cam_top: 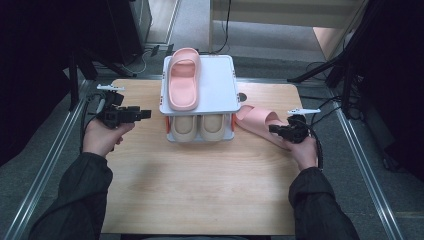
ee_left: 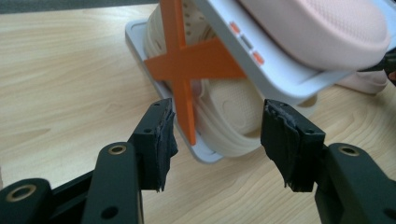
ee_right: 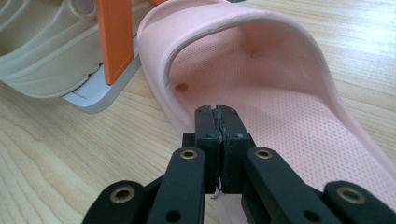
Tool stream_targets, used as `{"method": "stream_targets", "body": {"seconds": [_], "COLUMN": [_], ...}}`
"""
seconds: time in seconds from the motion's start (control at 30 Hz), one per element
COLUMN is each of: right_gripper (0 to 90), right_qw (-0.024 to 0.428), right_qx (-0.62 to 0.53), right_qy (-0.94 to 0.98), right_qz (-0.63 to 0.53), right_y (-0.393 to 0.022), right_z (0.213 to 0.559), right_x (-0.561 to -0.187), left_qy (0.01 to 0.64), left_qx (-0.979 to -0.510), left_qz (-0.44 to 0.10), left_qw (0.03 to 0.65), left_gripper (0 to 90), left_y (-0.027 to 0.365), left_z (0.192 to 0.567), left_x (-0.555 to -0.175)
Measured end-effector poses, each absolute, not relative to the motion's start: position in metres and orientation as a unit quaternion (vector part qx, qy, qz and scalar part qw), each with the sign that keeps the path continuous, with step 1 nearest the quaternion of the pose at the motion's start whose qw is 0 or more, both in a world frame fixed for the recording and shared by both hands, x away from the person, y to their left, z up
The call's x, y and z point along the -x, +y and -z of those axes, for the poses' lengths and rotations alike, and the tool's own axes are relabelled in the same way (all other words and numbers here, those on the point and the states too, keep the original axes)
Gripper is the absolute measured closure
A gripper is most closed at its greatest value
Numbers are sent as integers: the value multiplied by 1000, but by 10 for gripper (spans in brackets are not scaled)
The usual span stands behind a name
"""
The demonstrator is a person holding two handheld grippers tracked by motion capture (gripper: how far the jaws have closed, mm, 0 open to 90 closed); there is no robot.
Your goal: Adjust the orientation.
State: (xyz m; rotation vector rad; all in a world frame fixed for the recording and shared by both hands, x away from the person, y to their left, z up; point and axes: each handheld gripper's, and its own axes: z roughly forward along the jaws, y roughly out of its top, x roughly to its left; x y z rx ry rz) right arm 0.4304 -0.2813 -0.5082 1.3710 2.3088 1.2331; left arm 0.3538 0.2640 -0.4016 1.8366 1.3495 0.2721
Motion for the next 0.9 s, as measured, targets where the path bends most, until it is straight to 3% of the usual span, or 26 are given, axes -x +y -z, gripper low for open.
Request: {"method": "stream_targets", "body": {"seconds": [0.5,0.9], "right_gripper": [887,887], "right_qw": [80,72], "right_qx": [-461,-463], "right_qy": [781,783], "right_qz": [-414,-409], "right_y": [-273,-261], "right_z": [508,507], "right_x": [-429,-426], "left_qy": [538,512], "left_qx": [-723,-745], "left_qz": [-120,-124], "left_qw": [417,409], "left_gripper": [443,405], "left_y": [277,272], "left_z": [437,453], "left_x": [-327,-318]}}
